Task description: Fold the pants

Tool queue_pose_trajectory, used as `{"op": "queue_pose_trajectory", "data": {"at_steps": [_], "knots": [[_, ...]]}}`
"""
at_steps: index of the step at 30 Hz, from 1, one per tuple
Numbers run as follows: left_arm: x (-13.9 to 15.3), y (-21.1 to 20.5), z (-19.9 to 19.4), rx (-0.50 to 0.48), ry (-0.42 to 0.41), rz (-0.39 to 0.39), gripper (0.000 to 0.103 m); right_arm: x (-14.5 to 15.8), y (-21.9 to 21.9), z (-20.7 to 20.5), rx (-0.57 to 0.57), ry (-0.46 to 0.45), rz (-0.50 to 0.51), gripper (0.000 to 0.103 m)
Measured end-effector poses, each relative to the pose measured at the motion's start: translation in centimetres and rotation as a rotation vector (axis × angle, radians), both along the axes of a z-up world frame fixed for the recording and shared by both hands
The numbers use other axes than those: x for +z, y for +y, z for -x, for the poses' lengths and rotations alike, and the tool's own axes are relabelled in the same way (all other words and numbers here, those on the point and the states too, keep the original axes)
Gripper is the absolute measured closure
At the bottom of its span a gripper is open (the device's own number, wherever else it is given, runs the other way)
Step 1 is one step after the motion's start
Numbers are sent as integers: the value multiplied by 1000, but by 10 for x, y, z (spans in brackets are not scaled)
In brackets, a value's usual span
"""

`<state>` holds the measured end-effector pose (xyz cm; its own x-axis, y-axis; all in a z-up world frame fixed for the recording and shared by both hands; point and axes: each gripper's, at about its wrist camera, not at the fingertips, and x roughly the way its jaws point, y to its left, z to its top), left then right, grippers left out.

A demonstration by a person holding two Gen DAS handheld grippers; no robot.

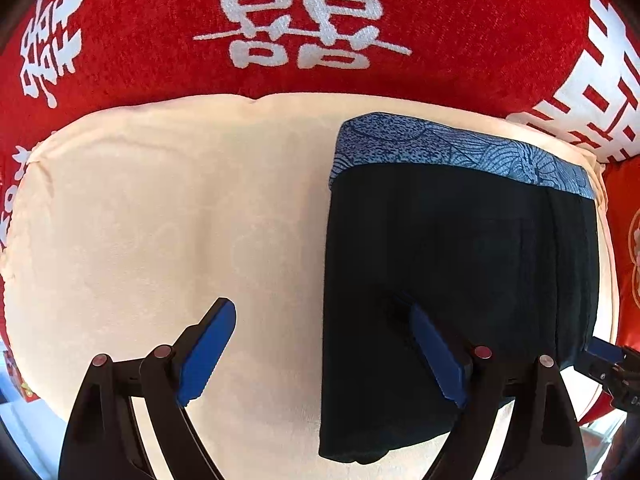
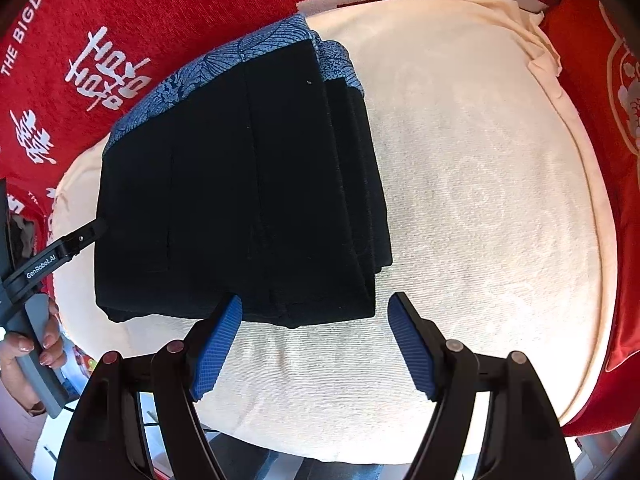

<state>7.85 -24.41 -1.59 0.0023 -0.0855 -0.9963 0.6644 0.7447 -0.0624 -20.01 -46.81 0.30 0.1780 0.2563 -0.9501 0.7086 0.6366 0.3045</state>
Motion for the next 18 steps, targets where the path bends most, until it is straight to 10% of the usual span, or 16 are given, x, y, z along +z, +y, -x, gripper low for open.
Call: {"op": "queue_pose_trajectory", "data": {"at_steps": [18], "knots": [[-4,-20,9,-33,44,32,13,-2,-6,1,19,-3,4,23]]}}
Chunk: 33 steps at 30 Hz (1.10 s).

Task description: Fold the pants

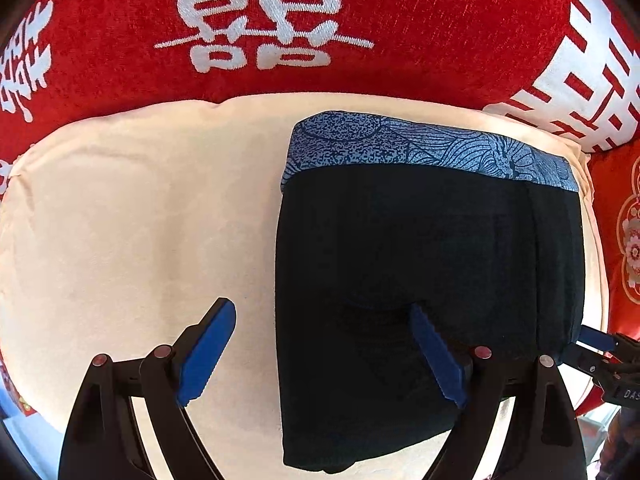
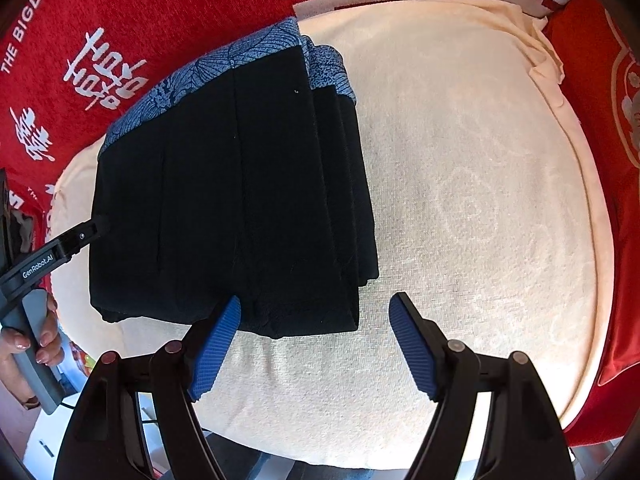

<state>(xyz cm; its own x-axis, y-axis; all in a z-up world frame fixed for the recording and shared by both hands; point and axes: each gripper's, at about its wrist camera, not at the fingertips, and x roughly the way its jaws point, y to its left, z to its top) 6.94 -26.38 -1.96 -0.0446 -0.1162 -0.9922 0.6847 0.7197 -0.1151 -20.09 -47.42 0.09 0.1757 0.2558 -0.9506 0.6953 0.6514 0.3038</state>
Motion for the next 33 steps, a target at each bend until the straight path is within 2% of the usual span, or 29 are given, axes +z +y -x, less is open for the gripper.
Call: {"op": "queue_pose_trajectory", "data": {"at_steps": [4,8,10,15,21,28,33], "knots": [[-2,1,-6,3,23,27,13,1,-5,-2,10,-39,-23,23],[-8,3,-20,13,95,70,13,0,-31,10,-97,-216,-150,23],[-13,4,-26,18,139,85,13,-5,-43,13,-121,-240,-181,22],[-18,2,-28,-8,182,119,13,-25,-62,13,-154,-284,-270,21],[-29,-6,-40,-105,251,158,13,-45,-73,9,-83,-308,-326,21],[-46,-2,-40,-58,349,230,13,-59,-78,5,-34,-385,-422,21],[-53,-8,-33,-47,361,269,13,-65,-81,-12,-7,-421,-446,19]]}}
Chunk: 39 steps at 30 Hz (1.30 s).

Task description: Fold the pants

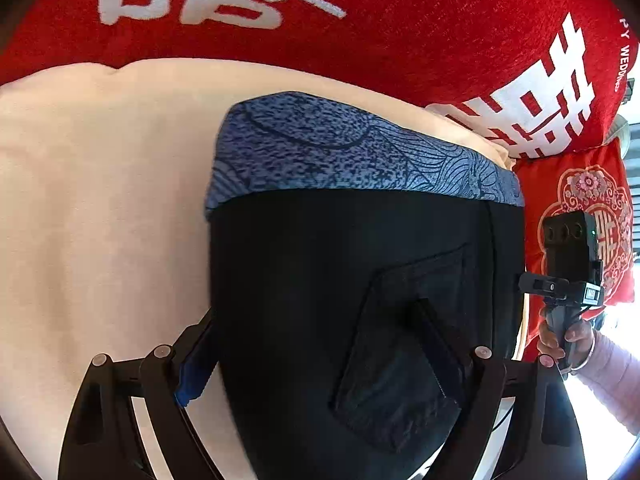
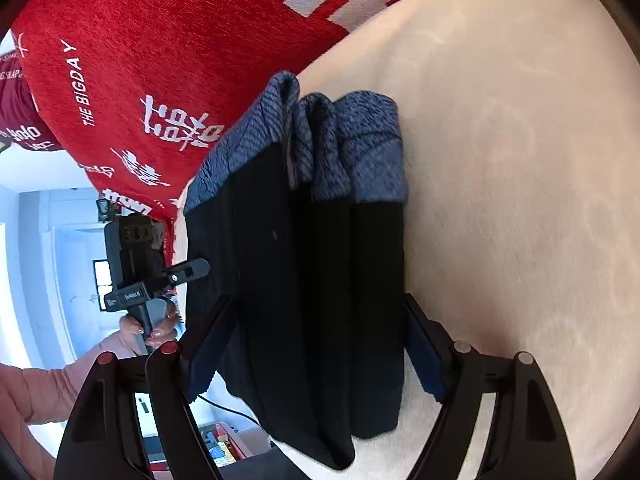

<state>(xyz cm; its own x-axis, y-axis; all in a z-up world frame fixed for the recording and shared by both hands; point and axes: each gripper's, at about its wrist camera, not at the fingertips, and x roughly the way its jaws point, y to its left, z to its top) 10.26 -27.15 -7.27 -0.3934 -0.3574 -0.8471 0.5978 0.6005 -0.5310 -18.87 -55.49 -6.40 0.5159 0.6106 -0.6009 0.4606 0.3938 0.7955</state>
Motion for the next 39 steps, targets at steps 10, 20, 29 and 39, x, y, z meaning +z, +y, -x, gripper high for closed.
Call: {"op": "queue_pose_trajectory", "data": {"at_steps": [10,20,29,39], "knots": [[1,1,6,63,-51,-27,5,-6,-5,-11,-41,7,-53,18],[31,2,22,133,-162,-19,39,-2,-6,-18,-45,52,-83,51],[69,30,27,122,-168,10,43,34,12,-14,-46,11,-126,57],[93,112,16,94,-185,-48,42,56,102,3,-97,-8,-160,57]]}}
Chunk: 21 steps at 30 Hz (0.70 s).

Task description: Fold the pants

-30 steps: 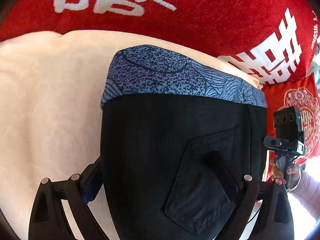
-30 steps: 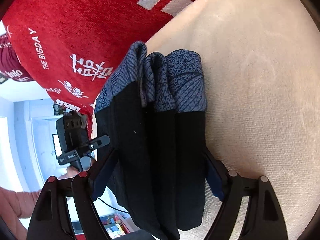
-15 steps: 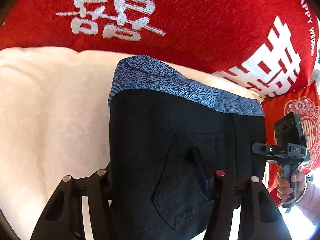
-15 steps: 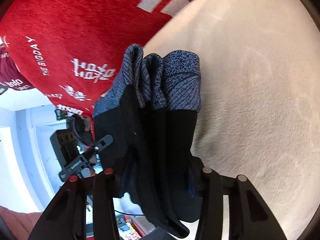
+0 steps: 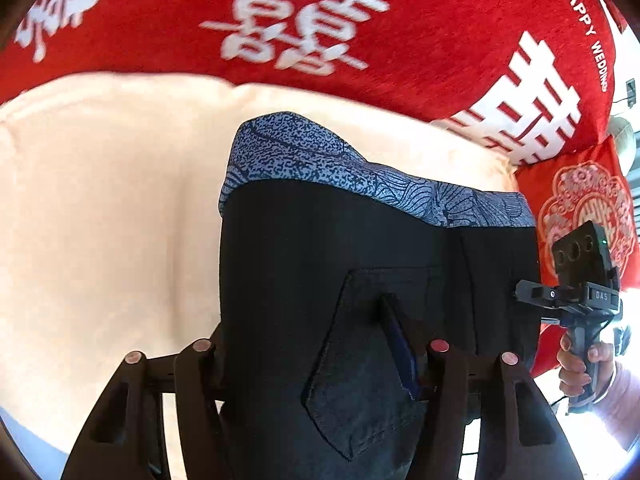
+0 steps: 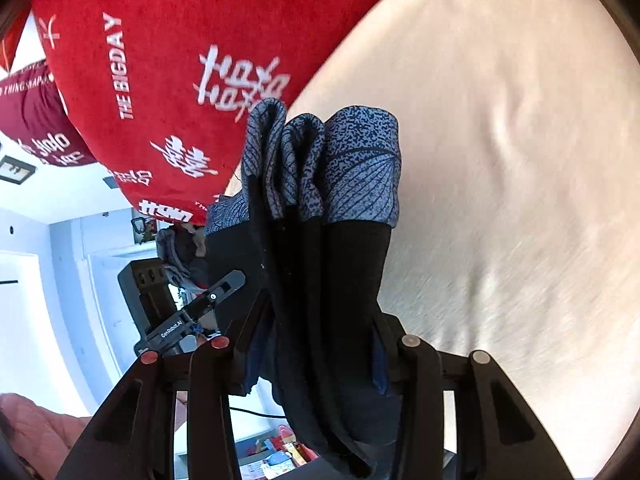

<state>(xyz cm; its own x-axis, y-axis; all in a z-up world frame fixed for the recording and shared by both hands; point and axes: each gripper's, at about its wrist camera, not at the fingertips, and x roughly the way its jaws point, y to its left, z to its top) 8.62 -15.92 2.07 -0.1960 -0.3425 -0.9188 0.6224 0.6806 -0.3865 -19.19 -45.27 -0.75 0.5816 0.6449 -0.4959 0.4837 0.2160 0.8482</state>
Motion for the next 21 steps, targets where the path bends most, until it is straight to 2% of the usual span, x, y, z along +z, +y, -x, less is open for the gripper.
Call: {"op": "queue_pose_trajectory", "data": {"at_steps": [3,4,5,7,8,10,12,13,17,21], "knots": [[-28,23,-1,4,-12,-37,38,-18,21,4,18,21,26,57],[-38,27,-1,6,-11,-54,34,-25,26,4,28,39,40,56],[-48,33,-1,13,-8,-64,22,-33,32,5,46,62,66,53],[-58,43,-5,39,-31,-49,7,-37,36,3,59,70,130,46],[-60,45,-7,44,-36,-56,4,-39,36,4,55,83,146,41],[-59,46,-7,51,-43,-63,4,-37,37,2,55,118,172,34],[-54,43,-4,54,-72,-94,4,-28,40,1,68,153,230,31],[-47,42,-1,60,-110,-130,4,-23,41,0,75,182,264,26],[-25,38,9,67,-238,-248,4,-1,46,0,91,309,405,22],[2,44,22,77,-274,-243,4,19,54,10,112,392,503,18]]}}
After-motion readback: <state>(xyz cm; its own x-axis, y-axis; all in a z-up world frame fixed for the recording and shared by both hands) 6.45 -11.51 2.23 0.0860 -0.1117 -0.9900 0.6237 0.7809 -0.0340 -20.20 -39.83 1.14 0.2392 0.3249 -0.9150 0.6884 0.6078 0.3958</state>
